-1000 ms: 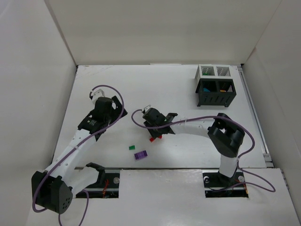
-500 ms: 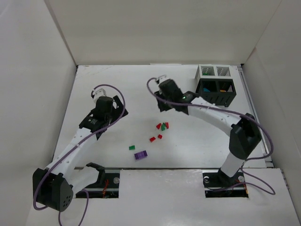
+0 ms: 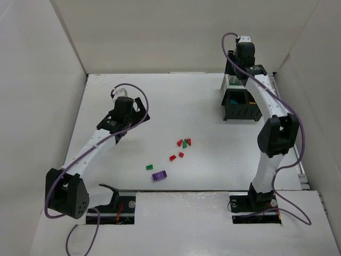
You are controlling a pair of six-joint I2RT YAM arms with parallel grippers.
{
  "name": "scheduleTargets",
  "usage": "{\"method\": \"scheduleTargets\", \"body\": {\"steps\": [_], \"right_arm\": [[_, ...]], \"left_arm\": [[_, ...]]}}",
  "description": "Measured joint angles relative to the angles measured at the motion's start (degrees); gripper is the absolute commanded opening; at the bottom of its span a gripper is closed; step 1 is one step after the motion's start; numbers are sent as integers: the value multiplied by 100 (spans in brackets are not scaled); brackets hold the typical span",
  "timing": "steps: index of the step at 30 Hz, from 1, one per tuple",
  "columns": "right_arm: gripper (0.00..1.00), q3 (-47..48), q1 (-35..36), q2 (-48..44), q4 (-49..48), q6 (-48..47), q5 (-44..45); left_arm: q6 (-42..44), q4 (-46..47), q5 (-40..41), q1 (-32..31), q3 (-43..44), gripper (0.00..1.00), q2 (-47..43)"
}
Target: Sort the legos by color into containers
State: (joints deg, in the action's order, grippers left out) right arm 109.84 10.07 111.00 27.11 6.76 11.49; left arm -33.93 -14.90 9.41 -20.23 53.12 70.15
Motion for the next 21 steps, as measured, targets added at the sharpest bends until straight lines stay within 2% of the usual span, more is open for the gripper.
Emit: {"method": "scheduleTargets", "body": {"steps": [5,11,17,21], "right_arm": [[40,577,-400,769,107,-39,-55],[66,597,-584,1064,396,-61,-83],[69,529,-564,909,404,-208,-85],[69,-140,-302,273,369,-396,-68]], "left_arm": [[125,59,-28,0,192,100,365],[223,85,-92,0,382,100,695],[254,166,-190,0,413,100,758],[243,184,-221,-17,411,100,743]]}}
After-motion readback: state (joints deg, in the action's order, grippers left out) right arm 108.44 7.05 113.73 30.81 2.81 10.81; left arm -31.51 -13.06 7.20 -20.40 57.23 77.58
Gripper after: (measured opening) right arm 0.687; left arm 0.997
